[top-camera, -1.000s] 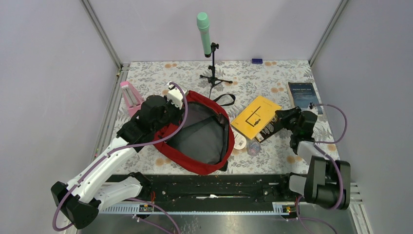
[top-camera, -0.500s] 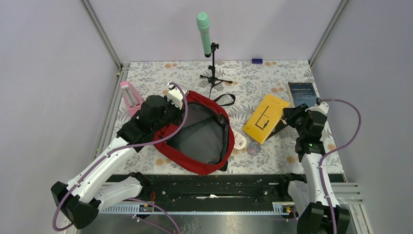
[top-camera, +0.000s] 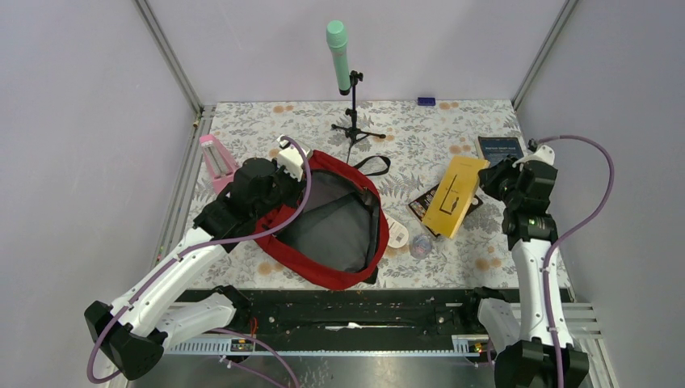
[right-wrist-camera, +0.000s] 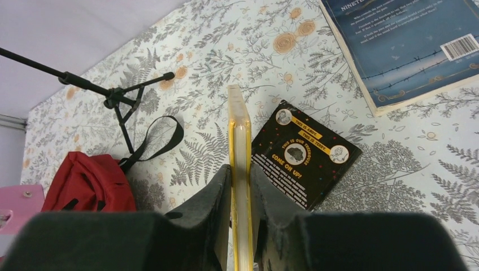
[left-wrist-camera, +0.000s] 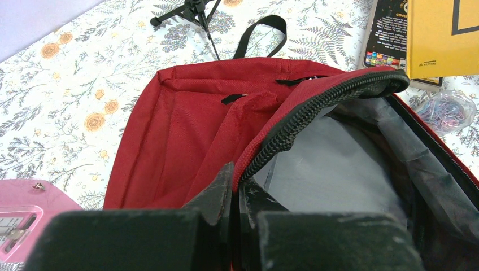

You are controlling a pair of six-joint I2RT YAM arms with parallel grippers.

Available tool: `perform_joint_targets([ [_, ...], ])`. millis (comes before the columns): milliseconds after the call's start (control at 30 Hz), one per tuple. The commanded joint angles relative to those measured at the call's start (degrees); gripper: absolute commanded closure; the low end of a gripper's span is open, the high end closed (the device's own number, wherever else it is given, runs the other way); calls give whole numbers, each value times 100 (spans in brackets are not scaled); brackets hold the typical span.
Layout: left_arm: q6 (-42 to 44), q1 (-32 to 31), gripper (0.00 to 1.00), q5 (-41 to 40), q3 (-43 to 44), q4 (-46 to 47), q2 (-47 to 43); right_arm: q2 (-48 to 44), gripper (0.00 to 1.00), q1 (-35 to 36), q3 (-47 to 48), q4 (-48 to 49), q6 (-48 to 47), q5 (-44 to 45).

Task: Pack the student bag
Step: Pick up the book from the center of the board.

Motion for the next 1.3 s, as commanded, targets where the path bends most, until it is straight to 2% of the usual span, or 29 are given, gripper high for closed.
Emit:
perform_joint_targets([
  [0, -58, 25, 100, 99, 28, 398, -110, 273, 100, 18, 815, -402, -445, -28],
  [233, -72, 23, 100, 258, 28, 398, -71, 1032, 100, 163, 1761, -1319, -959, 91],
  [400, -86, 22, 100, 300, 37, 398, -45, 1827, 100, 888, 2412, -1929, -1501, 726],
  [633, -85, 22, 100, 249, 11, 404, -89, 2568, 100, 1439, 2570, -1832, -1681, 1141],
  [933, -93, 27, 100, 253, 3, 407, -90, 3146, 95, 1630, 2545, -1647, -1733, 919],
  [1267, -90, 22, 100, 244, 2, 407, -104, 3312, 88, 1733, 2411, -1624, -1704, 584],
])
